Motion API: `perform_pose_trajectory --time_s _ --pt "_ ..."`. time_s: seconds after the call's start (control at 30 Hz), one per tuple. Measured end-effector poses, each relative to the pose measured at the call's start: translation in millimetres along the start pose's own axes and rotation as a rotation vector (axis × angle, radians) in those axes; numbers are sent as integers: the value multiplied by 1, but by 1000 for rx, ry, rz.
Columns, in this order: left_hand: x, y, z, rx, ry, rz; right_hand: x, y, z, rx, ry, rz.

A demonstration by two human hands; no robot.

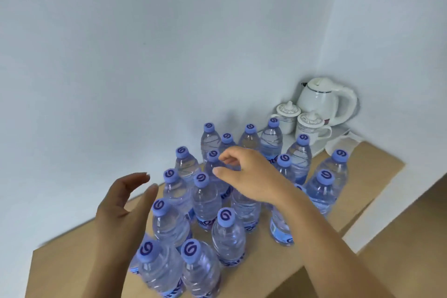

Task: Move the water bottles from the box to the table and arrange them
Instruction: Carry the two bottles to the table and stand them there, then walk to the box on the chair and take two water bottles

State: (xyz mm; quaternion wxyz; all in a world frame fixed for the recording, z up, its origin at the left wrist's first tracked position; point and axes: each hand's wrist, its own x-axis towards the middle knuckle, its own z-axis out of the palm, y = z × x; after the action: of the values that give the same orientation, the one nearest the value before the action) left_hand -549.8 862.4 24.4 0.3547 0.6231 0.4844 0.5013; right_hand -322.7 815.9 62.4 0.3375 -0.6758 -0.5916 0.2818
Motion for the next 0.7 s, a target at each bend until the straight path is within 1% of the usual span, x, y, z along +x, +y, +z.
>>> perform_pose_trajectory --time_s 0.07,0.13,0.27,0.33,0.37,0.47,0.53,0.6,0.7 --pt "-15 22 29 -13 -58 48 -28 25 -28 -18 63 23" --pt "-31 43 66 -46 -153 75 -58 52 -58 -18 143 62" --pt "-67 77 160 -98 -445 101 -126 111 -116 -39 271 203" --pt "-86 90 209 -49 -580 136 -160 142 -141 -88 319 297" --pt "-100 97 240 0 -652 183 -182 159 -155 -112 360 358" --pt "-143 119 326 186 -823 399 -242 208 -189 -219 473 522" --pt "-174 134 376 258 -959 518 -277 238 -209 -289 525 626" --pt "-205 148 422 299 -1092 574 -310 263 -226 -298 572 721" --pt "-241 164 474 311 -1206 641 -343 291 -247 -289 604 830"
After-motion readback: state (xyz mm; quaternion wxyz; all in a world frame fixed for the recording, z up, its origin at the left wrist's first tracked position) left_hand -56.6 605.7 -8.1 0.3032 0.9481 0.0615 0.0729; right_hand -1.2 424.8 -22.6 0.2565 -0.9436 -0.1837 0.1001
